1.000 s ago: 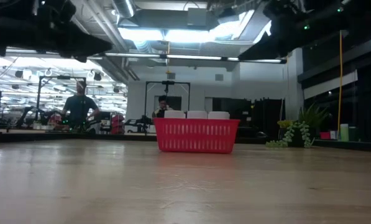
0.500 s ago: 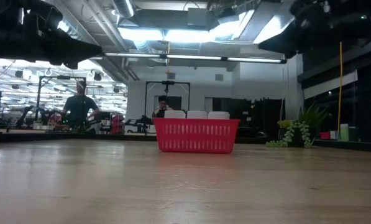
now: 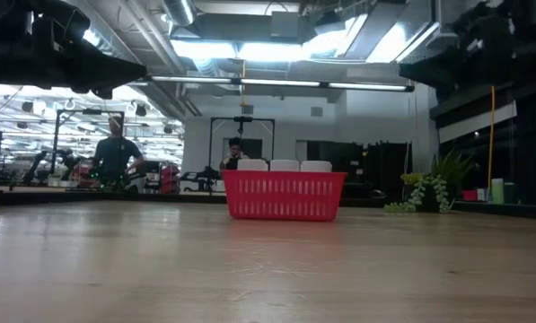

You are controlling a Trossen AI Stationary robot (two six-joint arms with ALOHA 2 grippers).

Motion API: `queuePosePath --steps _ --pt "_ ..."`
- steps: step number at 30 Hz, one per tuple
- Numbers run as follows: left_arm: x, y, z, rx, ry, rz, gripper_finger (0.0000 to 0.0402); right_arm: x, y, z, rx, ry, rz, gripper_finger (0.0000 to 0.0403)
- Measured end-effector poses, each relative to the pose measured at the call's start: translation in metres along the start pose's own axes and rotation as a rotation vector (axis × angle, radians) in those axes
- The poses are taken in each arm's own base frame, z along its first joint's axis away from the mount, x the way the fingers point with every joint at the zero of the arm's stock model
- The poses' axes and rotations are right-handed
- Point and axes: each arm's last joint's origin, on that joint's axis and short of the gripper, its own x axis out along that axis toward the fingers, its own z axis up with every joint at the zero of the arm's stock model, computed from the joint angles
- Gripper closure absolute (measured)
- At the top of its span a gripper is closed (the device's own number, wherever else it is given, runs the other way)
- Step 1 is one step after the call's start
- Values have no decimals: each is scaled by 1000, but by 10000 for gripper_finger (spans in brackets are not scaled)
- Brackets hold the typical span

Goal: Pick and place pill bottles into a basket
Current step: Return to Home Position

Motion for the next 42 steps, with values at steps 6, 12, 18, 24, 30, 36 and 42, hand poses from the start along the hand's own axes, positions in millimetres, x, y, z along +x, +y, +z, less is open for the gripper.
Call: queuePosePath --steps 6,12,18,24,30,36,42 --pt "0 0 -4 6 38 7 397 -10 2 -10 -15 -138 -9 402" --pt "0 0 -4 8 47 20 399 -10 3 -25 41 -98 -3 402" --pt "0 2 -5 9 53 86 398 -10 5 -35 37 -96 5 400" --pt "0 2 -4 7 44 83 397 -11 7 -36 29 -117 22 393" --pt "0 1 -4 -19 43 56 400 -10 7 -38 43 -98 23 392" --pt "0 1 -4 -131 40 55 395 -10 7 -39 47 -89 24 392" --pt "0 1 -4 -115 41 54 395 -10 7 -40 51 -76 24 391"
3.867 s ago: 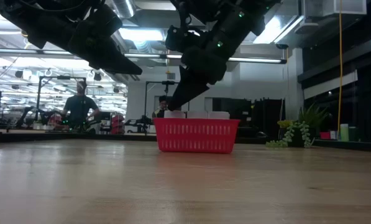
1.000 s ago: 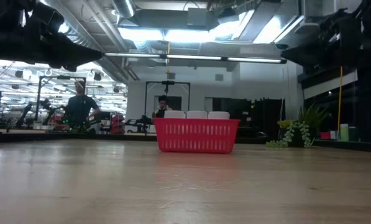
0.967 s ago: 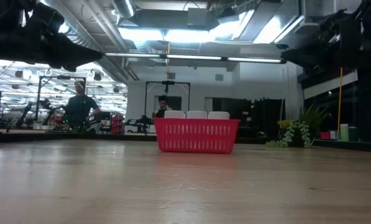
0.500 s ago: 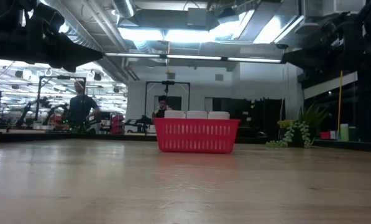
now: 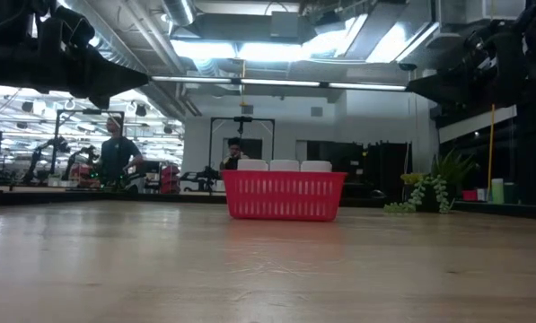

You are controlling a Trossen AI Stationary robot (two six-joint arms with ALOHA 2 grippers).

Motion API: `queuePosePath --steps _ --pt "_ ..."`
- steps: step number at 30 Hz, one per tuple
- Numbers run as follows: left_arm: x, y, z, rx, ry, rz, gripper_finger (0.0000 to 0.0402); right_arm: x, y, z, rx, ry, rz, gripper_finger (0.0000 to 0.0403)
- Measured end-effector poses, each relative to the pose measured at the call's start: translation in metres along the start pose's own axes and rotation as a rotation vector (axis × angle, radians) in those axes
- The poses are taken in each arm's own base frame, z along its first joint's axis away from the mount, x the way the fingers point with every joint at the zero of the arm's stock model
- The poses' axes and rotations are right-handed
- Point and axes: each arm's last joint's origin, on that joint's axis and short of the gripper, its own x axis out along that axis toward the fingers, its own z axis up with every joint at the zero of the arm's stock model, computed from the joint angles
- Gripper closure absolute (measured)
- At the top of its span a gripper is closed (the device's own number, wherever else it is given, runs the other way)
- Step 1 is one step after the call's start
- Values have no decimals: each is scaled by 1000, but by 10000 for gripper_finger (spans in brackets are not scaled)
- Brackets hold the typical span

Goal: Pick and place pill bottles into a basket
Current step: Return to Home Position

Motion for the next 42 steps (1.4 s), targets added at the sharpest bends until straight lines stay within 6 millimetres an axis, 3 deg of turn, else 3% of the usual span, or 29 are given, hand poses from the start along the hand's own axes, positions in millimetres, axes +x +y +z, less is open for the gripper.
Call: queuePosePath --steps 36,42 --pt "0 0 0 -8 0 0 392 -1 2 2 -7 -18 13 391" --pt "0 0 0 -8 0 0 392 -5 12 8 -2 -82 90 391"
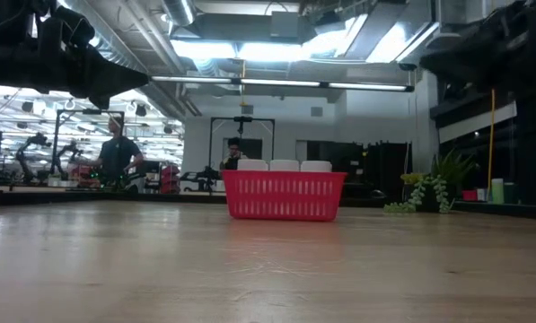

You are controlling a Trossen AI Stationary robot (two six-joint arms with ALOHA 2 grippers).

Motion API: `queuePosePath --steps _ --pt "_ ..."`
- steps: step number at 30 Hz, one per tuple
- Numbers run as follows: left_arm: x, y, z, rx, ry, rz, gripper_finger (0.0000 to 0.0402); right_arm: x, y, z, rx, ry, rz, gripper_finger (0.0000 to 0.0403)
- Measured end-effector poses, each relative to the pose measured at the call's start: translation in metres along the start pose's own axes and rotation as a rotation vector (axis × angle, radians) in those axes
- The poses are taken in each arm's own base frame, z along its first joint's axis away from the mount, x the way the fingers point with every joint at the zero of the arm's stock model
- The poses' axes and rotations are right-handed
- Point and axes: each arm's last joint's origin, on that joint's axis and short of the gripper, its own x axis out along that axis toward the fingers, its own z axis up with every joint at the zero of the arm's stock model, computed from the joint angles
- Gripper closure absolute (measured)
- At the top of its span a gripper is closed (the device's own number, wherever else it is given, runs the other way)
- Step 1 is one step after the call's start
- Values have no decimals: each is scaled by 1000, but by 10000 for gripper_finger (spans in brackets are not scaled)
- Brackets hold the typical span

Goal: Pick and place pill bottles into a basket
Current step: Return to Home Position

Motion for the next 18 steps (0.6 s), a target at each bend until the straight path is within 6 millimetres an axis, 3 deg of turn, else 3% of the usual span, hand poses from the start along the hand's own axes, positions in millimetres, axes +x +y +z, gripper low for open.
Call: queuePosePath --steps 8,18 --pt "0 0 0 0 0 0 392 -9 17 10 74 -101 156 391" --pt "0 0 0 0 2 0 393 -16 30 0 167 19 291 391"
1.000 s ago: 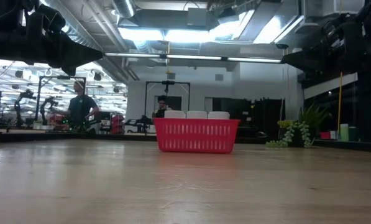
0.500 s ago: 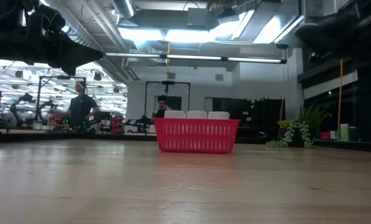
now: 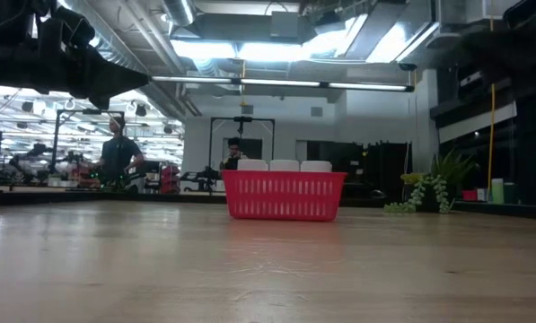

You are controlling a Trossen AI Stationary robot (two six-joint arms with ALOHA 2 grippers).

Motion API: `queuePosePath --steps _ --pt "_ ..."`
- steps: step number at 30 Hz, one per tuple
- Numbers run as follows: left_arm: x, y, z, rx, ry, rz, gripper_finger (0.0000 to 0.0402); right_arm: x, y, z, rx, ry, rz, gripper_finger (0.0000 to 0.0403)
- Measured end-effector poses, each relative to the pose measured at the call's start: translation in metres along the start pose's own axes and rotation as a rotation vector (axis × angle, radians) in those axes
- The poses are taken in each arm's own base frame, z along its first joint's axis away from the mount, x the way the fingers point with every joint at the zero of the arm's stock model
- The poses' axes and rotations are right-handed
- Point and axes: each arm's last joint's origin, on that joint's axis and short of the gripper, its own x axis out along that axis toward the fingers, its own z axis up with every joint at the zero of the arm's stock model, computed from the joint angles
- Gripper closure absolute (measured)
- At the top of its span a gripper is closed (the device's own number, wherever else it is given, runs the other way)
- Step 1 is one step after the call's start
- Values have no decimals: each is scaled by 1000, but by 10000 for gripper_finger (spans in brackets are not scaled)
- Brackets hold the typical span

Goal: Pick and place pill bottles into a basket
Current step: Return to Home Position

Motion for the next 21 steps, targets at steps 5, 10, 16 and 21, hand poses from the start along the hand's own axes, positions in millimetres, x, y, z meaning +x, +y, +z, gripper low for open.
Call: queuePosePath --steps 5,10,16,21 --pt "0 0 0 1 5 0 389 0 5 0 -44 0 51 391" --pt "0 0 0 1 4 0 392 0 6 -1 11 8 61 391" --pt "0 0 0 1 4 1 393 0 6 -1 14 8 61 391" --pt "0 0 0 1 4 0 389 0 6 -1 14 8 61 391"
